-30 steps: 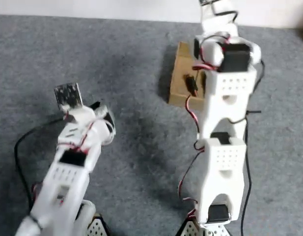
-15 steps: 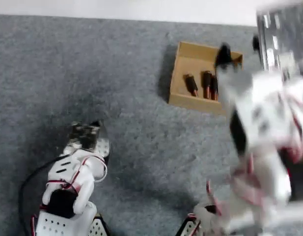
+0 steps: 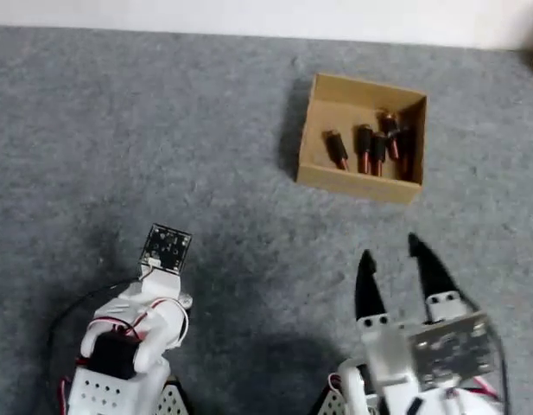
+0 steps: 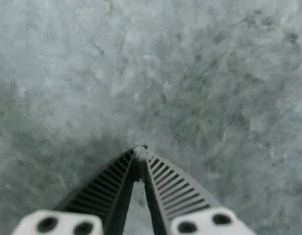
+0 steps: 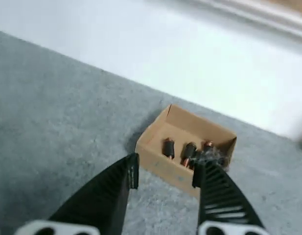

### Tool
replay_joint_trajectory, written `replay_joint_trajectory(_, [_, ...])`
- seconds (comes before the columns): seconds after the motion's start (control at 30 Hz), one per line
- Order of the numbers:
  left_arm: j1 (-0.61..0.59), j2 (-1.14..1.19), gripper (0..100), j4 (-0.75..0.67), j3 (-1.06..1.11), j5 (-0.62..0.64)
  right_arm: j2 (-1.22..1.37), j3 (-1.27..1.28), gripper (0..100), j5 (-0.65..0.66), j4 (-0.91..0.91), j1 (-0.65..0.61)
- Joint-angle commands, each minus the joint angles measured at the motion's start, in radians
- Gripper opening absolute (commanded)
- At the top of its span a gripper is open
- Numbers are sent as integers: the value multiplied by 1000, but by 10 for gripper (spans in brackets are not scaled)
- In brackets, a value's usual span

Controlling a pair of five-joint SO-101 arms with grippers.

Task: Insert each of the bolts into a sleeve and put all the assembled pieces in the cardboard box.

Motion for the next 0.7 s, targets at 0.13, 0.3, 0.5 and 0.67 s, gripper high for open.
replay_joint_trajectory(0.13, [4, 12, 8, -118, 91, 8, -94, 487, 166, -12, -136, 99])
replay_joint_trajectory(0.3, [4, 10, 10, -120, 88, 8, -137, 733, 166, -12, -243, 151])
replay_joint_trajectory(0.5, [4, 10, 10, -120, 88, 8, -140, 1044, 166, -12, -317, 240])
replay_joint_trajectory(0.67, [-2, 10, 10, -120, 88, 8, -139, 1129, 166, -8, -352, 243])
